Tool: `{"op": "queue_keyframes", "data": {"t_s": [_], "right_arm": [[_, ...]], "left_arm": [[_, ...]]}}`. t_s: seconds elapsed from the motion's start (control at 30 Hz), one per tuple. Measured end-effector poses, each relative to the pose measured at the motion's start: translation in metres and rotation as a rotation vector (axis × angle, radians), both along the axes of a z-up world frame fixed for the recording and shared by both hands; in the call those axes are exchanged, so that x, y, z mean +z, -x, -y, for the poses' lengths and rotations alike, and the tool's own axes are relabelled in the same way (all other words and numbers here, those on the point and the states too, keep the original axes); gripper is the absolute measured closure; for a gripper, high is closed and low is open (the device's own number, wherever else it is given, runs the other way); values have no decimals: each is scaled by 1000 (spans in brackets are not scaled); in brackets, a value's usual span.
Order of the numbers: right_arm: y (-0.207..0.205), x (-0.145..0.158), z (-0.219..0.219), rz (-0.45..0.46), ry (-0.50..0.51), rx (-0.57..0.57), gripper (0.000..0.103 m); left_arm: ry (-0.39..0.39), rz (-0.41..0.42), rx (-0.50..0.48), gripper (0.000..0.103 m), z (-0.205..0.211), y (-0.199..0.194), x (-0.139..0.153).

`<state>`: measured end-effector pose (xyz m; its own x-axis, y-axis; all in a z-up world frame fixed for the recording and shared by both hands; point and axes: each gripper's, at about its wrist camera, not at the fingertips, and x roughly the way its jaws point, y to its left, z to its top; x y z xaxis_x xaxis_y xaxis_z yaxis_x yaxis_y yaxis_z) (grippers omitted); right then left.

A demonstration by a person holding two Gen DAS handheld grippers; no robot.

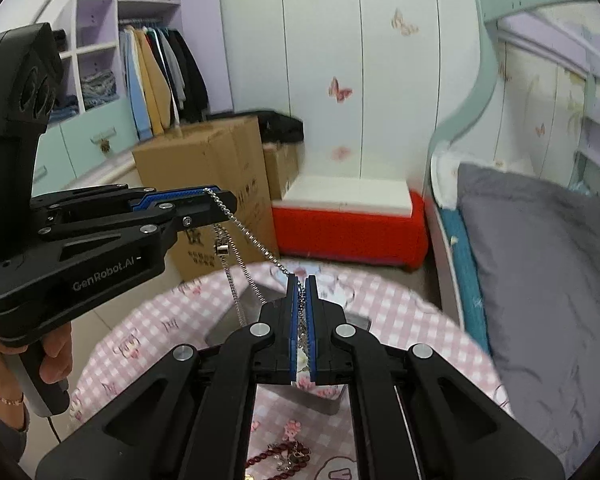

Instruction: Organize jewelry

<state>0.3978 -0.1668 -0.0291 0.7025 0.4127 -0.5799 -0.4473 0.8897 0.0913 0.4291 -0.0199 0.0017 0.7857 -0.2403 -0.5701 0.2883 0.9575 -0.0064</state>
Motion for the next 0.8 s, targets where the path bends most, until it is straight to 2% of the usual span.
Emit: {"op": "queue_keyframes", "data": {"t_s": [0.2,0.47,0.5,0.53,0.57,0.6,0.63,0.8], "right_arm": [[-10,-30,3,-69,5,-8,101],[-11,-51,7,-130,-4,-29,98],[-11,-52,8,-137,-5,-31,98],[-10,-52,9,-143,-11,-33,98],[-9,-52,9,-147,-14,-34,97],[-6,-51,10,-150,-17,-36,96],[-5,-51,12,-148,-18,-39,95],[9,-44,18,-138,-33,-42,95]], "left_arm": [[-7,-107,4,92,-4,-17,-44],[-34,-208,-8,90,-2,-21,-76],[-32,-223,-13,87,-1,-20,-78],[-26,-235,-18,72,-1,-19,-80],[-28,-237,-20,43,-2,-16,-81],[-27,-225,-13,36,-3,-13,-80],[-18,-201,-14,36,-5,-7,-77],[-6,-194,-30,36,-11,9,-70]]}}
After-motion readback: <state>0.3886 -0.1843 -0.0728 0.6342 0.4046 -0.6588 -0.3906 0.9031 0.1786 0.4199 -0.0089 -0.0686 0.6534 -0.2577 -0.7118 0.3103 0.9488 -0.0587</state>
